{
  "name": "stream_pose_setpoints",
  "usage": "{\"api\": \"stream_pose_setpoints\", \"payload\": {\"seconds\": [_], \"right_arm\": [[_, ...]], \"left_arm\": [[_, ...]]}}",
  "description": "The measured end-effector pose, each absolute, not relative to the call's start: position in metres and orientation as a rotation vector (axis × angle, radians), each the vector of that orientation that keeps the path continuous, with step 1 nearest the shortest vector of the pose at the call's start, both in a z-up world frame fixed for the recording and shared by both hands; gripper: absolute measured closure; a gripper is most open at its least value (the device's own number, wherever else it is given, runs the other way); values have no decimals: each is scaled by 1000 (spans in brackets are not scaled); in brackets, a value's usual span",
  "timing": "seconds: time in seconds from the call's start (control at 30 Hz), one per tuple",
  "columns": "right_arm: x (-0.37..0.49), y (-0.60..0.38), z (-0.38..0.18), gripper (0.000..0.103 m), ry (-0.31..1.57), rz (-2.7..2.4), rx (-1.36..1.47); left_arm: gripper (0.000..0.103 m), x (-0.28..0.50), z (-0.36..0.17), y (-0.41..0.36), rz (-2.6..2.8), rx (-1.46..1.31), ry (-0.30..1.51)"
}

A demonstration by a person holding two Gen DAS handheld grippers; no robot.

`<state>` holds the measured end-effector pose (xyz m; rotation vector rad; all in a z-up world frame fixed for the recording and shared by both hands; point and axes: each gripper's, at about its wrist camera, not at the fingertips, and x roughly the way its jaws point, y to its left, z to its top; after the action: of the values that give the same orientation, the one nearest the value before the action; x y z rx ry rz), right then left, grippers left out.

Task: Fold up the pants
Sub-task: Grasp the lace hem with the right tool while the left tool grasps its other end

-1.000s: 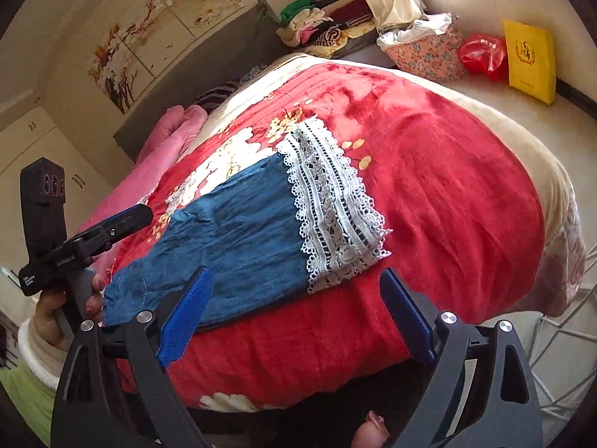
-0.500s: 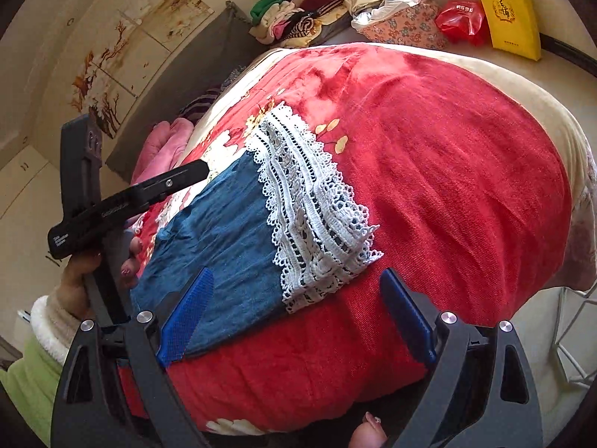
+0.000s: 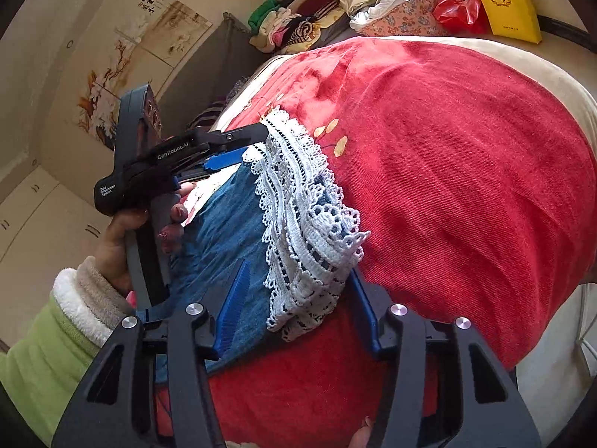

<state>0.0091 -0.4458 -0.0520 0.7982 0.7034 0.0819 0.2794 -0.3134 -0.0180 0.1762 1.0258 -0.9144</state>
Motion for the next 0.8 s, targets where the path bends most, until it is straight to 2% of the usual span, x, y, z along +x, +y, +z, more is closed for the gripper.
{"api": "stream_pose_setpoints", "payload": {"seconds": [0.07, 0.13, 0.17, 0.2, 0.23, 0.3, 0.53, 0.8], "right_arm": [[12, -448, -56, 58, 705, 72, 811], [15, -449, -56, 68, 699, 71, 816], [16, -448, -56, 71, 699, 73, 817], [16, -448, -55, 79, 695, 83, 820], [17, -449, -53, 82, 690, 90, 819], [16, -445, -48, 82, 681, 92, 796], [14, -416, -9, 83, 609, 186, 681], [25, -346, 33, 83, 573, 358, 489]], "left_arm": [[45, 282, -25, -319, -942, 166, 1067], [57, 284, -32, -323, -948, 168, 1092], [64, 283, -34, -324, -957, 169, 1090], [76, 283, -34, -325, -962, 165, 1090], [82, 284, -34, -324, -965, 150, 1093], [89, 285, -31, -321, -981, 125, 1089], [90, 281, 1, -282, -1065, -5, 999], [90, 264, 37, -188, -1057, -191, 869]]}}
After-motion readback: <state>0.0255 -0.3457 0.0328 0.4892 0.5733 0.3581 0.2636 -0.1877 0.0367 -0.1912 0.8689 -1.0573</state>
